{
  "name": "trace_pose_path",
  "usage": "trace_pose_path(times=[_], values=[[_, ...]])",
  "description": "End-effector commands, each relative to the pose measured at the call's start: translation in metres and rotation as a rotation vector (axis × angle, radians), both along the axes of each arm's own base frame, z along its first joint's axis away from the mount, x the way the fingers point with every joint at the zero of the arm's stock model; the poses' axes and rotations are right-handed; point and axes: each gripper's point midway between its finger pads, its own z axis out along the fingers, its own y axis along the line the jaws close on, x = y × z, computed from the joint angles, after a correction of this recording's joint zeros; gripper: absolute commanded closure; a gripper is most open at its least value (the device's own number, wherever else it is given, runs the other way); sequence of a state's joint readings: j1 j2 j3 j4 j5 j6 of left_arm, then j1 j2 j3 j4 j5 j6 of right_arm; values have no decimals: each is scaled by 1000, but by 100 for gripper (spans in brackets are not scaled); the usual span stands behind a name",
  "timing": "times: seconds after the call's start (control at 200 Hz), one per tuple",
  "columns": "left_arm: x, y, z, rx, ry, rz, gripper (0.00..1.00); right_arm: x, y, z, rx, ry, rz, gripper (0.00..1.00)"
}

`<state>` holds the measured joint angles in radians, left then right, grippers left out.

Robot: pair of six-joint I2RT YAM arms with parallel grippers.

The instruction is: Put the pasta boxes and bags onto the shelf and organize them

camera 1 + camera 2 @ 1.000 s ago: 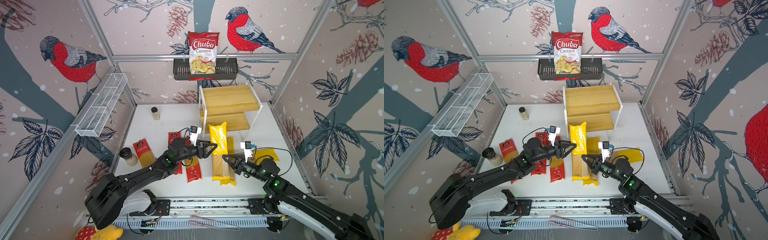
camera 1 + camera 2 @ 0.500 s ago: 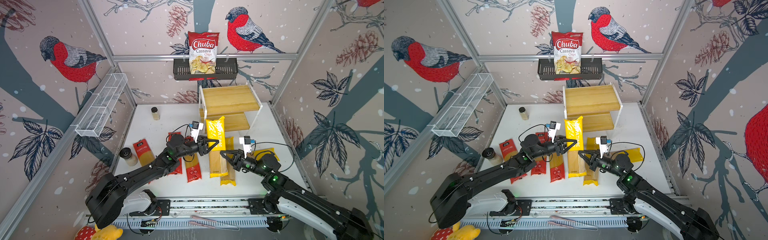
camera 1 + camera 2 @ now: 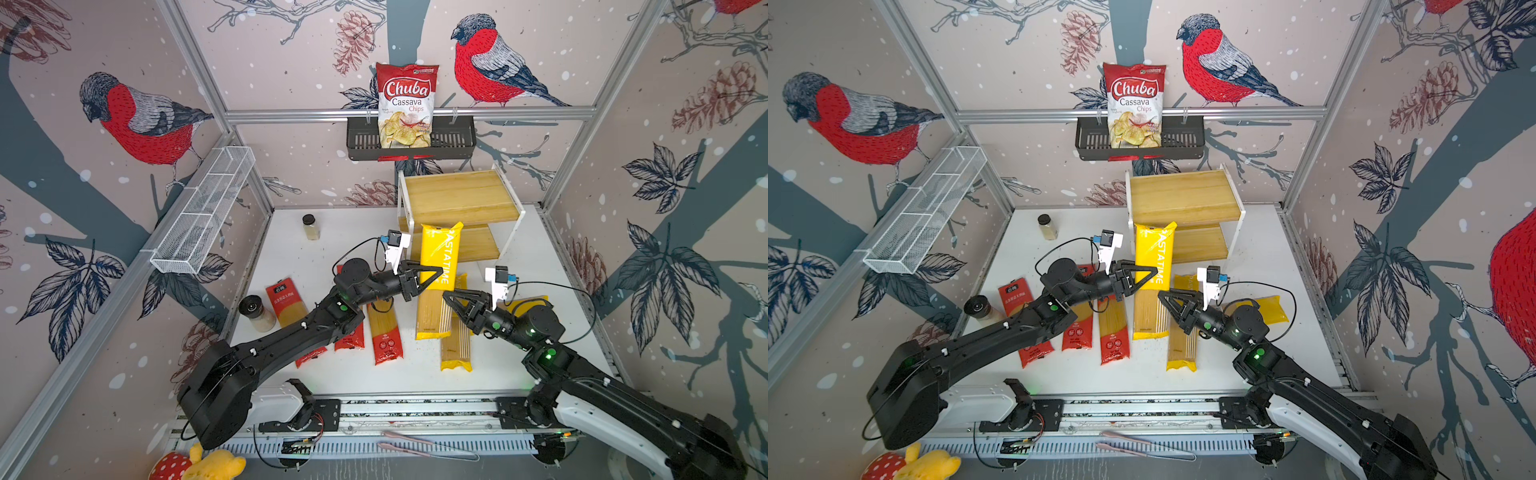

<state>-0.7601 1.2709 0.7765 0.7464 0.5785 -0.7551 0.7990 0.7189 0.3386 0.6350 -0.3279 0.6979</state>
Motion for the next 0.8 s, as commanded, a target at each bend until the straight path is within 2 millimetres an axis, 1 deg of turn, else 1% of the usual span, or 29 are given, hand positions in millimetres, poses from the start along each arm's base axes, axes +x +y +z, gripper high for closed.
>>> trace_pose_path(times=[0.0,0.065,0.115,0.17,0.22,0.275,0.37,0.38,0.4,0.51,0.61,0.74,0.795], values=[[-2,5,40,-103,-80,15,100,-6,1,12,23,-49,34,65],[2,8,54,-125,-96,42,100,-2,-3,7,19,-26,20,54],[4,10,68,-144,-112,59,100,0,-6,3,22,-8,18,44],[10,12,83,-162,-124,86,100,3,-9,0,25,19,20,34],[15,16,98,-186,-139,104,100,5,-11,-1,29,34,28,31],[25,22,111,-217,-131,141,100,6,-13,0,44,44,34,28],[44,31,115,-258,-86,193,100,6,-17,7,91,45,42,27],[44,33,124,-277,-98,194,100,5,-17,7,97,46,43,27],[45,34,129,-293,-99,195,100,6,-18,9,112,46,42,27],[52,31,137,-330,-72,191,100,11,-20,19,189,55,34,27],[56,28,140,-351,-45,174,100,15,-20,30,258,67,46,30],[61,25,136,-348,-8,177,100,17,-20,41,334,72,66,34],[62,25,134,-356,3,175,100,20,-20,46,360,76,66,38]])
